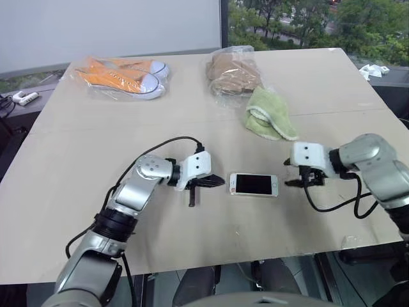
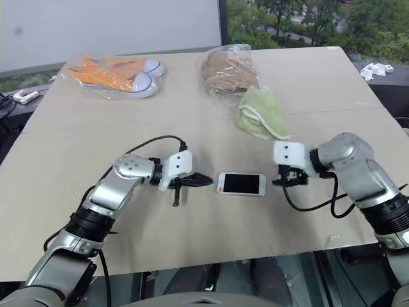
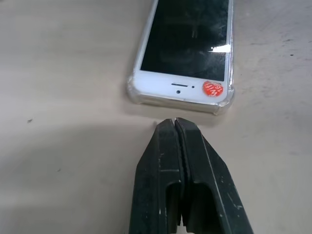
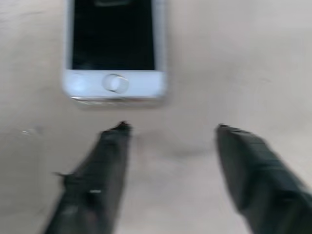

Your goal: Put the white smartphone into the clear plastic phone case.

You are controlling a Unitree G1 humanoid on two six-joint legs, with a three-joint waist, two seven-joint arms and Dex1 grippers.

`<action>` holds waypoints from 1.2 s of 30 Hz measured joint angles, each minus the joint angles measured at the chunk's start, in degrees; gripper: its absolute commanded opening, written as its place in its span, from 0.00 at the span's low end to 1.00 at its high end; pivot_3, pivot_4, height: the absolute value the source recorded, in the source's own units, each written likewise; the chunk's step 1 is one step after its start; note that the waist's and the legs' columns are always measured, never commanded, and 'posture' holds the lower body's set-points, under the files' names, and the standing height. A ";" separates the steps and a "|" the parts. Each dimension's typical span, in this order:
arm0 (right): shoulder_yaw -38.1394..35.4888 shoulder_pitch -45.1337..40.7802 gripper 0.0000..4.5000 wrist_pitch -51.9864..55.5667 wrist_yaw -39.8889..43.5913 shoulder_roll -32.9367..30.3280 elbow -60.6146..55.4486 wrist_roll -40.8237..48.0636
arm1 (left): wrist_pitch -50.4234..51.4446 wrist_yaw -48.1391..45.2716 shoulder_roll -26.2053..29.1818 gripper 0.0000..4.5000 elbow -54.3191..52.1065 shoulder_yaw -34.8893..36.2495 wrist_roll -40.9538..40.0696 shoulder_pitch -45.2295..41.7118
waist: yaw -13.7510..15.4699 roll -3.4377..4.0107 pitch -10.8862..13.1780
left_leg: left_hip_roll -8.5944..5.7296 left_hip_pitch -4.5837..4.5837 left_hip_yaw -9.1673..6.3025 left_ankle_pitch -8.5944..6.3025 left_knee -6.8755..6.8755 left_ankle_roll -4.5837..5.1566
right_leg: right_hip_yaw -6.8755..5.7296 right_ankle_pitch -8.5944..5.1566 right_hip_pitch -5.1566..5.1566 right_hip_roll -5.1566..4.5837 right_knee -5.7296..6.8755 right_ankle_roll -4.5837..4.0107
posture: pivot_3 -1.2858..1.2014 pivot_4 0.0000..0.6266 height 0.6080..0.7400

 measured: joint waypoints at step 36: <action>-12.42 20.08 0.00 -14.91 -12.53 16.12 4.77 16.66 | 6.76 2.21 5.36 0.06 -16.03 11.55 -17.52 8.92 | -0.03 0.01 0.02 | 0.04 0.15 0.06 0.00 -0.13 0.00 | 0.07 0.00 0.07 0.03 -0.02 0.00 | 0.52 0.24 1.00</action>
